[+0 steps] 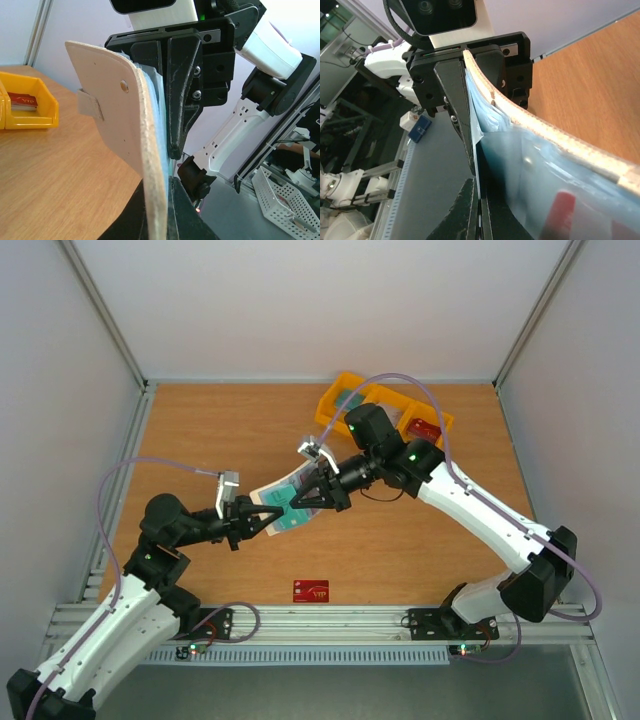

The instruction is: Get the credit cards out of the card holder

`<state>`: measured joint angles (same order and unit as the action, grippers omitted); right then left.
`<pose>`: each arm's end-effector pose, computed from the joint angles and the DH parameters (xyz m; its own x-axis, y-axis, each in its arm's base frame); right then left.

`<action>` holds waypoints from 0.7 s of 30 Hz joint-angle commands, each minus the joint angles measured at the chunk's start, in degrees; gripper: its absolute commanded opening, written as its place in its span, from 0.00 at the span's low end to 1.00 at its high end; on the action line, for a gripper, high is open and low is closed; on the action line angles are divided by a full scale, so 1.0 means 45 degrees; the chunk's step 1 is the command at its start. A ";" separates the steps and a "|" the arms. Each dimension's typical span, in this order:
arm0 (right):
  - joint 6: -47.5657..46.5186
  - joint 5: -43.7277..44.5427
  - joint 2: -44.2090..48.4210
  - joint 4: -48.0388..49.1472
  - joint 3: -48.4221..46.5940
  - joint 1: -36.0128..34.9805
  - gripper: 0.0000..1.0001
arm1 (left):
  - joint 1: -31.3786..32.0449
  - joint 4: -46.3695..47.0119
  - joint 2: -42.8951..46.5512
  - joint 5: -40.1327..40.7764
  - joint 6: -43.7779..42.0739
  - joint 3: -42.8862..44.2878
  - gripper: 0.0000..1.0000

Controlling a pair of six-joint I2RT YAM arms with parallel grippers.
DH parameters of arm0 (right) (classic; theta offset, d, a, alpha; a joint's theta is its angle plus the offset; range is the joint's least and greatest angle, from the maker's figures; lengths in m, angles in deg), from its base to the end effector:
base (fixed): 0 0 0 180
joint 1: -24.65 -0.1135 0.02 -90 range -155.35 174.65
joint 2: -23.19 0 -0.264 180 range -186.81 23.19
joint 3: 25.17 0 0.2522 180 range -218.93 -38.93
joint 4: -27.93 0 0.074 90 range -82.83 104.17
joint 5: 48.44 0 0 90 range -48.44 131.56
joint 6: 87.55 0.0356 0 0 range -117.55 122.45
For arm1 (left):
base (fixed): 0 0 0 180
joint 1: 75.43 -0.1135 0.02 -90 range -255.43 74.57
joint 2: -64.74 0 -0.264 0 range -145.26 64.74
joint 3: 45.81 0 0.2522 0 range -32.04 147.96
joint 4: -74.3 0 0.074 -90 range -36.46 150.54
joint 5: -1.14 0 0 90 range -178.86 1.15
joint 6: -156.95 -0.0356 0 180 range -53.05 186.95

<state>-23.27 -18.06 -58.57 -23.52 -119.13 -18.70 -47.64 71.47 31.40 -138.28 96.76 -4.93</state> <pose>0.1970 0.2282 0.3699 -0.0530 -0.3519 -0.9345 -0.9501 -0.2703 0.1557 0.1168 -0.0921 0.2997 -0.4206 -0.1439 -0.8958 0.8803 0.1741 -0.4413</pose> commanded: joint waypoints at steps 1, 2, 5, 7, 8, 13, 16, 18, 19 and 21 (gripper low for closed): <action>0.0126 -0.0268 0.0477 0.0556 0.0242 -0.0145 0.01 | 0.0054 0.0894 0.0094 0.0039 0.0030 -0.0036 0.00; 0.0243 -0.0278 0.0581 0.0751 0.0389 -0.0050 0.01 | 0.0055 0.1000 0.0118 -0.0120 0.0073 -0.0072 0.00; 0.0654 -0.0544 0.0733 0.1195 0.0704 0.0419 0.01 | 0.0074 0.1255 0.0254 -0.0503 0.0098 -0.0139 0.09; 0.0749 -0.0649 0.0798 0.1237 0.0687 0.0548 0.01 | 0.0072 0.1291 0.0321 -0.0610 0.0067 -0.0154 0.14; 0.0731 -0.0655 0.0840 0.1246 0.0649 0.0566 0.01 | 0.0074 0.1316 0.0354 -0.0651 0.0058 -0.0142 0.16; 0.0597 -0.0599 0.1151 0.1135 0.0544 0.0678 0.01 | 0.0074 0.1250 0.0435 -0.0666 0.0085 -0.0137 0.14; 0.0520 -0.0700 0.1137 0.0969 0.0407 0.0666 0.01 | 0.0093 0.1288 0.0361 -0.0671 0.0078 -0.0123 0.01; 0.0278 -0.0568 0.1132 0.0603 0.0285 0.0659 0.01 | 0.0093 0.1261 0.0359 -0.0685 0.0080 -0.0084 0.00; 0.0142 -0.0545 0.1107 0.0410 0.0226 0.0666 0.02 | 0.0094 0.1219 0.0383 -0.0662 0.0092 -0.0070 0.00; -0.0061 -0.0633 0.1071 0.0096 0.0103 0.0672 0.06 | 0.0094 0.1153 0.0399 -0.0568 0.0043 -0.0033 0.00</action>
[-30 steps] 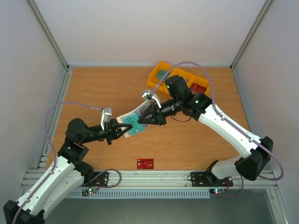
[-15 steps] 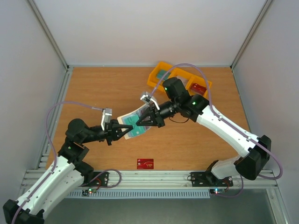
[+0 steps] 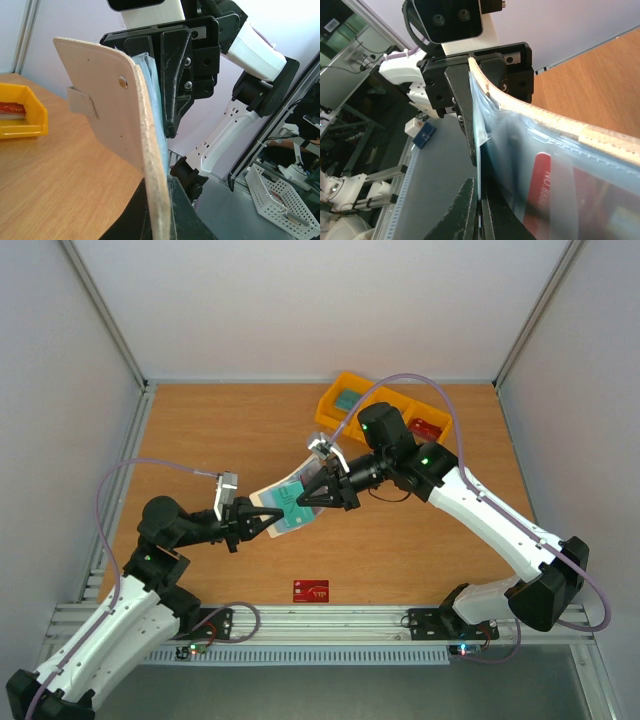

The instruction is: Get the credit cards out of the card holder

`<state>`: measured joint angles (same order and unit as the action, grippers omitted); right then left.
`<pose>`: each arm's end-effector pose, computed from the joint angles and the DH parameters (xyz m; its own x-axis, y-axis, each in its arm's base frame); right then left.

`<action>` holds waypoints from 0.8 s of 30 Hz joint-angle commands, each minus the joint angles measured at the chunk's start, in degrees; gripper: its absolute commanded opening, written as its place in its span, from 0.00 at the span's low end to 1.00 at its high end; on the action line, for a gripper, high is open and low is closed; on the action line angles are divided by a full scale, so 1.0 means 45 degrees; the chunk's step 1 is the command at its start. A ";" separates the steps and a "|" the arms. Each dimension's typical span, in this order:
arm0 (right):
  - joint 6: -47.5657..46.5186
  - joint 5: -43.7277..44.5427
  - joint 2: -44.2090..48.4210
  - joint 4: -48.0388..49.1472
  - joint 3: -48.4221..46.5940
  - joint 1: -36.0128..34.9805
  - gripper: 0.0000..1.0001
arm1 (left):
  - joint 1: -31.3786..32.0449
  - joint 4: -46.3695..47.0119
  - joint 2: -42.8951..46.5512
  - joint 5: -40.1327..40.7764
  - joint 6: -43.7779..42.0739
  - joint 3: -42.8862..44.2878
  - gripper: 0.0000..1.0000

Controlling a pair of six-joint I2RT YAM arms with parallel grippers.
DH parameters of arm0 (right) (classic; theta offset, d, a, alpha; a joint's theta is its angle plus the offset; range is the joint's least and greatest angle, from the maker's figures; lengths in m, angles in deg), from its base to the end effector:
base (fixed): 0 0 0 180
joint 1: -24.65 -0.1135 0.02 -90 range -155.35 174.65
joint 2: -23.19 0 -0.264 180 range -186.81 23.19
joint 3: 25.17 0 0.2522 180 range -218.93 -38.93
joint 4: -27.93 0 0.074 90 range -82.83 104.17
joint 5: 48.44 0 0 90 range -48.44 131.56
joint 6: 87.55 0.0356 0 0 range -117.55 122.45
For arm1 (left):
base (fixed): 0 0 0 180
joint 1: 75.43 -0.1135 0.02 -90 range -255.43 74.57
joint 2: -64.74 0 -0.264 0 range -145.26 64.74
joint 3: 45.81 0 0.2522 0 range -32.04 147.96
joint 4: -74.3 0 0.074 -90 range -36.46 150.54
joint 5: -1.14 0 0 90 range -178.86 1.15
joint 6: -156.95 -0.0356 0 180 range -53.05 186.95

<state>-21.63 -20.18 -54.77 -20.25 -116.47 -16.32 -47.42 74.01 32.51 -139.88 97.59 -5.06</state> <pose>0.1946 0.2105 0.3780 -0.0444 -0.2944 -0.9546 -0.9578 -0.2592 0.1245 0.1119 -0.0909 0.3055 -0.3880 -0.1567 -0.9082 0.9030 0.1327 -0.4087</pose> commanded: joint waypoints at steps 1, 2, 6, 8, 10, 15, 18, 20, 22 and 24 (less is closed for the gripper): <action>-0.0501 -0.0343 0.0200 -0.0768 -0.0543 0.0143 0.10 | 0.0045 0.0591 0.0158 -0.0171 -0.0117 -0.0023 0.00; -0.0560 -0.0470 0.0168 -0.0878 -0.0577 0.0143 0.13 | 0.0045 0.0640 0.0153 -0.0136 -0.0082 -0.0037 0.00; -0.0561 -0.0991 0.0175 -0.0894 -0.0516 0.0141 0.20 | 0.0045 0.0736 0.0138 -0.0043 0.0021 -0.0088 0.00; -0.0350 -0.1099 0.0184 -0.0603 -0.0344 0.0140 0.15 | 0.0045 0.0717 0.0136 -0.0048 0.0028 -0.0062 0.00; -0.0262 -0.1002 0.0219 -0.0463 -0.0194 0.0153 0.06 | 0.0045 0.0736 0.0131 -0.0034 0.0048 -0.0061 0.00; -0.0566 -0.0621 0.0562 -0.0596 0.0017 0.0219 0.01 | 0.0045 0.0708 0.0152 -0.0047 0.0034 -0.0088 0.00; -0.0765 -0.0494 0.0746 -0.0970 0.0019 0.0516 0.01 | 0.0045 0.0734 0.0154 -0.0037 0.0032 -0.0123 0.00; -0.0865 -0.0393 0.0807 -0.1208 0.0004 0.0651 0.01 | 0.0045 0.0772 0.0169 -0.0028 0.0031 -0.0148 0.00; -0.1015 -0.0269 0.0833 -0.1477 -0.0048 0.0718 0.01 | 0.0045 0.0758 0.0158 -0.0045 0.0043 -0.0119 0.00; -0.1074 -0.0141 0.0854 -0.1589 -0.0088 0.0733 0.01 | 0.0045 0.0739 0.0175 -0.0056 -0.0015 -0.0115 0.00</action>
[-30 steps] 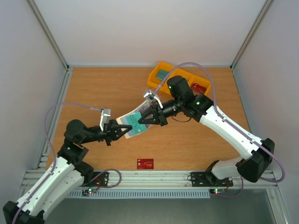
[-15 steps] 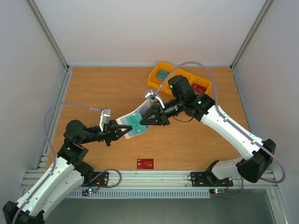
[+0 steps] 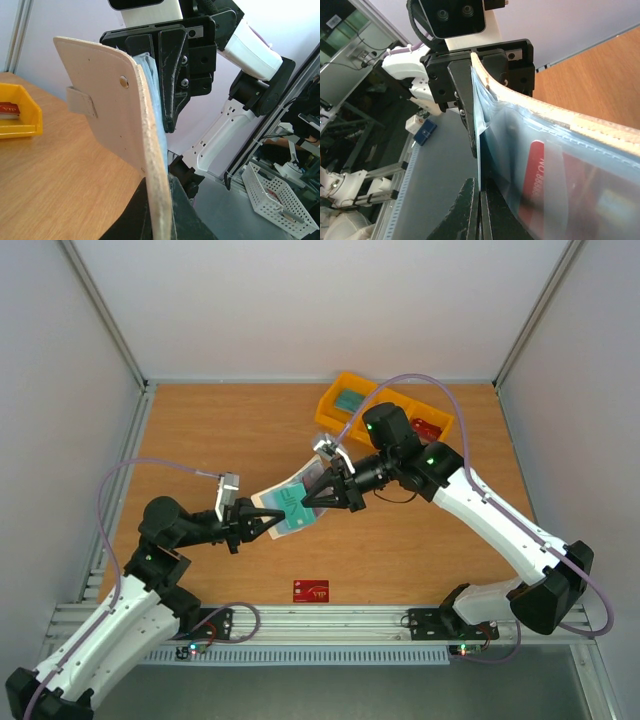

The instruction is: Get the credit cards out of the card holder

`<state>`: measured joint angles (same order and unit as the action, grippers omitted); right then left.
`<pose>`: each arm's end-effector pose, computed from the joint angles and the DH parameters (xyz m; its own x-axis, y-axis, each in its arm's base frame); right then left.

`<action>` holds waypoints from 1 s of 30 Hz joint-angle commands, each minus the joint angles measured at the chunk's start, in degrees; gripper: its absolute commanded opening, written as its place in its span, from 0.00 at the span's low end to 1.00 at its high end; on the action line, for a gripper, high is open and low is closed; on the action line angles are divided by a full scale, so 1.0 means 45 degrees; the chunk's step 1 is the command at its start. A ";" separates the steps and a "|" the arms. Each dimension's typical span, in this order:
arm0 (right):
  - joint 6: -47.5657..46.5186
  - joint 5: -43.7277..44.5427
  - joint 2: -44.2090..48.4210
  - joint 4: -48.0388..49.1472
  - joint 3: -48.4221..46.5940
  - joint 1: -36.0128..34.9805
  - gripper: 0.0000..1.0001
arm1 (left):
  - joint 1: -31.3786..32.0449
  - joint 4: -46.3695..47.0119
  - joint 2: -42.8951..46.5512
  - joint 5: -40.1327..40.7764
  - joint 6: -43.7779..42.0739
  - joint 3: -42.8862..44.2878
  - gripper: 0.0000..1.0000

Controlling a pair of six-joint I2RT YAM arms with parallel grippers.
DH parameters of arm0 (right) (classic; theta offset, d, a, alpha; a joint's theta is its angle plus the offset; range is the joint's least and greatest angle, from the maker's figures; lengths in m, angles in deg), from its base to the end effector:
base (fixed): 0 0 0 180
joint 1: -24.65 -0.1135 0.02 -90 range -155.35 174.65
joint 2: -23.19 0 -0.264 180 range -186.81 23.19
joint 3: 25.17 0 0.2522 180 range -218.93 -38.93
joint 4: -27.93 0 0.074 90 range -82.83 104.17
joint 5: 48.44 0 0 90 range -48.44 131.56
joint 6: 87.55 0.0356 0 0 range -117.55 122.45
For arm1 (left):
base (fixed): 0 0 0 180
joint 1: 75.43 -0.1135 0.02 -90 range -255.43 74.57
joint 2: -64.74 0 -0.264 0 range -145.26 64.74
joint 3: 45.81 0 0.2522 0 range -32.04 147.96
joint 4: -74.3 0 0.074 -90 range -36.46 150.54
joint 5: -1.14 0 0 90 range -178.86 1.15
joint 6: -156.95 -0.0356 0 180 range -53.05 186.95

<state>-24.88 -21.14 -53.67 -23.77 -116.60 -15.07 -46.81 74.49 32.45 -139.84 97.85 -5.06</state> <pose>0.1921 0.2008 0.3795 -0.0277 -0.2968 -0.9545 -0.9577 -0.2659 0.1105 0.1110 -0.0921 0.3061 -0.3878 -0.1567 -0.9083 0.9051 0.1215 -0.4074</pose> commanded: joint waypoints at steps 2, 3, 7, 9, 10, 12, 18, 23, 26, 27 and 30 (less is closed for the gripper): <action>-0.0333 0.0064 0.0572 -0.0776 -0.0097 0.0449 0.01 | -0.0091 0.0648 0.0174 -0.0072 -0.0106 -0.0122 0.00; -0.0298 0.0026 0.0512 -0.0761 -0.0120 0.0449 0.03 | -0.0091 0.0649 0.0183 -0.0076 -0.0107 -0.0123 0.00; 0.0014 -0.0376 0.0187 -0.0630 -0.0268 0.0460 0.08 | -0.0071 0.0677 0.0158 -0.0076 -0.0146 -0.0132 0.00; 0.0023 -0.0569 0.0105 -0.0655 -0.0265 0.0462 0.11 | -0.0074 0.0716 0.0129 -0.0076 -0.0136 -0.0119 0.00; -0.0080 -0.0548 0.0124 -0.0726 -0.0251 0.0453 0.14 | -0.0057 0.0725 0.0126 -0.0060 -0.0128 -0.0117 0.00; -0.0207 -0.0542 0.0153 -0.0781 -0.0204 0.0450 0.19 | -0.0057 0.0739 0.0128 -0.0067 -0.0109 -0.0103 0.00; 0.0661 -0.1023 -0.0187 0.0235 -0.0012 0.0382 0.25 | -0.0014 0.0738 0.0124 -0.0020 -0.0108 -0.0152 0.00; 0.0728 -0.1021 -0.0150 0.0545 0.0103 0.0149 0.10 | -0.0013 0.0693 0.0112 -0.0037 -0.0117 -0.0103 0.00; 0.0611 -0.0991 0.0016 0.0484 0.0145 0.0152 0.01 | -0.0013 0.0670 0.0149 -0.0019 -0.0094 -0.0131 0.00; 0.0533 -0.0943 0.0101 0.0471 0.0167 0.0155 0.01 | -0.0013 0.0642 0.0148 -0.0009 -0.0052 -0.0141 0.00; 0.0312 -0.0968 0.0241 0.0233 0.0034 0.0160 0.01 | -0.0003 0.0682 0.0102 0.0001 -0.0022 -0.0152 0.00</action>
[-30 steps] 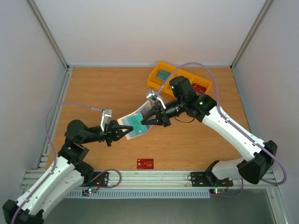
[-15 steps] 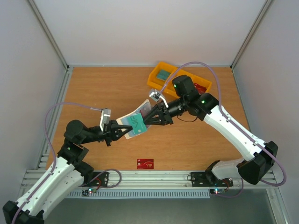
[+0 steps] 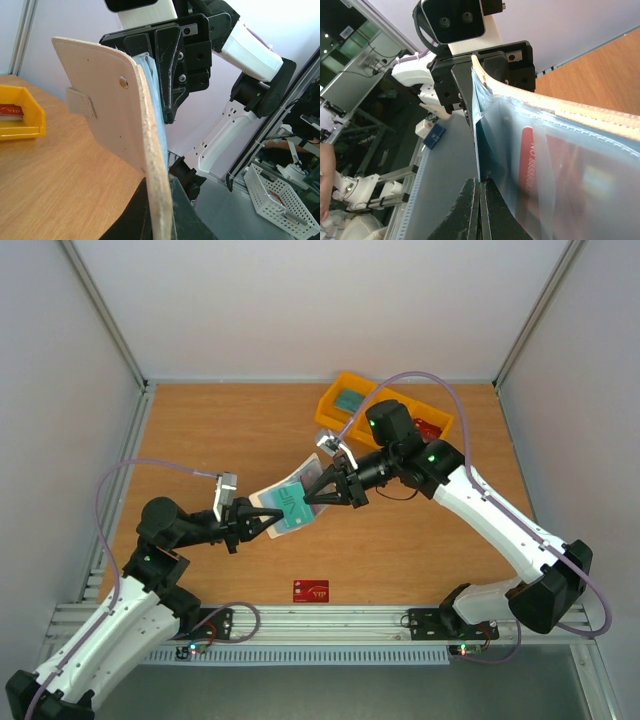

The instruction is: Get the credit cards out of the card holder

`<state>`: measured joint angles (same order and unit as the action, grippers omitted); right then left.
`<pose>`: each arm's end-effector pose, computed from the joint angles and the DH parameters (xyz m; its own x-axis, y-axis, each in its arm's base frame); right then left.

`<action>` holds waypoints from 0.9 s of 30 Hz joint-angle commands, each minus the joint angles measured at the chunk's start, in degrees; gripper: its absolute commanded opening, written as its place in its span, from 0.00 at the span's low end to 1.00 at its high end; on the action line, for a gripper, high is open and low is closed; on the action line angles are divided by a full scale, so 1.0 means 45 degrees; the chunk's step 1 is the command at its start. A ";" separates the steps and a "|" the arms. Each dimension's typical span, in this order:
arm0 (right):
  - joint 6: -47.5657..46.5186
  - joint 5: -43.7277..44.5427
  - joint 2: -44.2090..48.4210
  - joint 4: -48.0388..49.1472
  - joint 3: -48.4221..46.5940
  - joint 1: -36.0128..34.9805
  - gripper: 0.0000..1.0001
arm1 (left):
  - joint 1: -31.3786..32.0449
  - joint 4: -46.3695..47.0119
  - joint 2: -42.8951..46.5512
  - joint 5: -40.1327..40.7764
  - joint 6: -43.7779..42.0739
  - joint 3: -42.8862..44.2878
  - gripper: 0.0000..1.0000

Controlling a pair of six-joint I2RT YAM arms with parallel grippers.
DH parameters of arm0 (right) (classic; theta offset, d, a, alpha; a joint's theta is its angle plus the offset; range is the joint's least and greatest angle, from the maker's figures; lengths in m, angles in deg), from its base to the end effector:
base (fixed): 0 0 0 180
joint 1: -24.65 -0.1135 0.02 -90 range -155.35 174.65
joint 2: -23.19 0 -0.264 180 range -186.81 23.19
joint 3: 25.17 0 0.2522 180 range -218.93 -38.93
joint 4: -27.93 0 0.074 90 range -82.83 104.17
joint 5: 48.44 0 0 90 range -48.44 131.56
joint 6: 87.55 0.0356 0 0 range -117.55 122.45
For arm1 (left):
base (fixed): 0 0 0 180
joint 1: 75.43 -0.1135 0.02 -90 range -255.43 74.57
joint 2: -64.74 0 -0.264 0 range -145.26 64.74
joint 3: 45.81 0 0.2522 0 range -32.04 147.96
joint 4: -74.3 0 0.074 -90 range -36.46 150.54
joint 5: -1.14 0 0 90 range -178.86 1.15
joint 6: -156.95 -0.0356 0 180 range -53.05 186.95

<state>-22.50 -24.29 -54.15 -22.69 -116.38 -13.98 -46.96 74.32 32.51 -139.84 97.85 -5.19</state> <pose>0.1969 0.1989 0.3785 -0.0751 -0.2810 -0.9568 -0.9466 -0.2816 0.1570 0.1113 -0.0918 0.3052 -0.3908 -0.1559 -0.9072 0.9033 0.1247 -0.4105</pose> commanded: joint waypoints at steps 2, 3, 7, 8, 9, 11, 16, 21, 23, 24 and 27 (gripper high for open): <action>-0.0503 -0.0064 0.0380 -0.0377 -0.0173 -0.0059 0.01 | 0.0041 0.0763 0.0056 0.0025 -0.0011 -0.0093 0.00; -0.0763 0.0068 0.0389 -0.0773 -0.0262 0.0000 0.01 | 0.0041 0.0770 0.0041 0.0048 -0.0025 -0.0098 0.00; -0.1137 0.0294 0.0369 -0.1499 -0.0460 0.0350 0.01 | 0.0099 0.0766 0.0151 0.0235 0.0186 -0.0185 0.00; -0.1138 0.0335 0.0397 -0.1496 -0.0481 0.0358 0.01 | 0.0099 0.0766 0.0160 0.0238 0.0195 -0.0186 0.00; -0.1175 0.0421 0.0451 -0.1513 -0.0474 0.0345 0.01 | 0.0099 0.0766 0.0161 0.0233 0.0202 -0.0167 0.00; -0.1263 0.0578 0.0525 -0.1562 -0.0494 0.0354 0.01 | 0.0109 0.0749 0.0126 0.0210 0.0186 -0.0137 0.01; -0.1305 0.0576 0.0546 -0.1755 -0.0619 0.0344 0.01 | 0.0119 0.0746 0.0100 0.0228 0.0233 -0.0108 0.05; -0.1517 0.0617 0.0449 -0.1975 -0.0793 0.0352 0.01 | 0.0138 0.0733 0.0069 0.0221 0.0323 -0.0098 0.06; -0.1643 0.0681 0.0451 -0.2063 -0.0778 0.0343 0.01 | 0.0137 0.0674 0.0068 0.0216 0.0298 -0.0063 0.07; -0.1694 0.0708 0.0449 -0.2126 -0.0777 0.0353 0.01 | 0.0138 0.0674 0.0071 0.0233 0.0301 -0.0051 0.07; -0.1938 0.0827 0.0449 -0.2388 -0.0804 0.0353 0.01 | 0.0138 0.0735 0.0056 0.0284 0.0412 -0.0131 0.10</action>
<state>-29.02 -21.18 -53.67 -29.78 -117.71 -13.32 -46.09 74.29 32.18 -138.98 99.16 -5.52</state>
